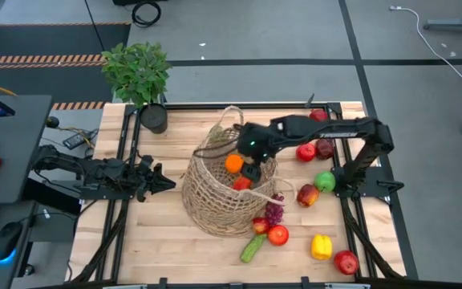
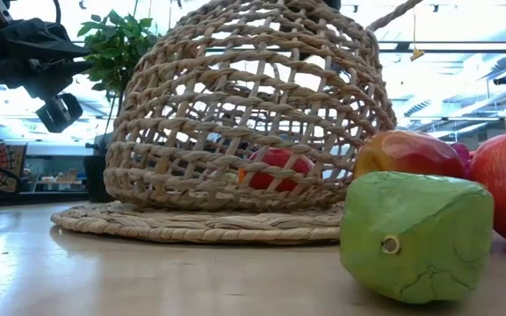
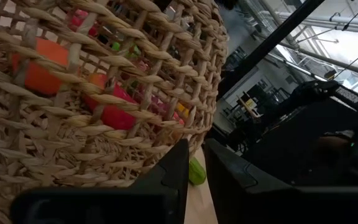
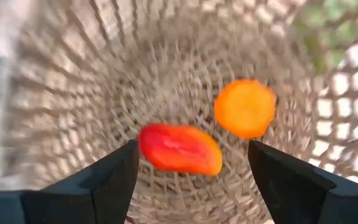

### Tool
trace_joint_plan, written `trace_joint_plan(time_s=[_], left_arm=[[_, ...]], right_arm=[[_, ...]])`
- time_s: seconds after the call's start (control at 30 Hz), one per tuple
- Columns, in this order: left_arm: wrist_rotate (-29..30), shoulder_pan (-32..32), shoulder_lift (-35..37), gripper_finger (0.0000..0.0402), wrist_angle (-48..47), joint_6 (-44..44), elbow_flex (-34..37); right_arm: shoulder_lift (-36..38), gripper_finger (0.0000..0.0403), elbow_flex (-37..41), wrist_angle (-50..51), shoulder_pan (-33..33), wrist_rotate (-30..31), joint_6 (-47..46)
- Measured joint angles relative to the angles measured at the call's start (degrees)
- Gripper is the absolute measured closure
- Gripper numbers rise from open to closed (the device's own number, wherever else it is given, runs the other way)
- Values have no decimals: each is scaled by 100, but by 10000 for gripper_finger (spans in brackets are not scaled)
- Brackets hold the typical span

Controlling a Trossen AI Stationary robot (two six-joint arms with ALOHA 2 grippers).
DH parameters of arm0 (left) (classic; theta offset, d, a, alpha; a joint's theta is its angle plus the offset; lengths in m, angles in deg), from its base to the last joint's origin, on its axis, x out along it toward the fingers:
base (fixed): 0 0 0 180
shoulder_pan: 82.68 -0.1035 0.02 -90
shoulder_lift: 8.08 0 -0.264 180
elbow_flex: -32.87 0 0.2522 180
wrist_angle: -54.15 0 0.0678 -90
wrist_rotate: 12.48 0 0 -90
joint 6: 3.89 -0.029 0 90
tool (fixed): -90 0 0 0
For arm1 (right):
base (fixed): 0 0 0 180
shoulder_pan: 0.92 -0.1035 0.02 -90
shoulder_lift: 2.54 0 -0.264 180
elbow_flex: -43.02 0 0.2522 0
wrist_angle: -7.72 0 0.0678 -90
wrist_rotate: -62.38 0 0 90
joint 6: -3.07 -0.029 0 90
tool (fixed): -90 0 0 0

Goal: Build produce basket
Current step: Put the red apple into the brown basket

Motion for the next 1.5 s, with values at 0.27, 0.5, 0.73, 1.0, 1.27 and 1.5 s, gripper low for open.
trace_joint_plan(time_s=[0.27, 0.5, 0.73, 1.0, 1.27, 1.5], left_arm=[[0, 0, 0, 339, 0, -1, -1], [0, 0, 0, 342, 2, 1, 1], [0, 0, 0, 341, 1, 0, 0], [0, 0, 0, 342, 2, 0, -1], [0, 1, 0, 339, 1, -1, -1], [0, 0, 0, 343, 2, -1, 0]], right_arm=[[906, 97, -70, 7, 396, -2, 43], [1705, 97, -70, -127, 682, -49, 481], [2408, 97, -70, -543, 882, -344, 801], [2989, 97, -72, -297, 973, -356, 983], [3245, 97, -71, 766, 958, -366, 1132], [3156, 97, -67, 2141, 951, -651, 898]])
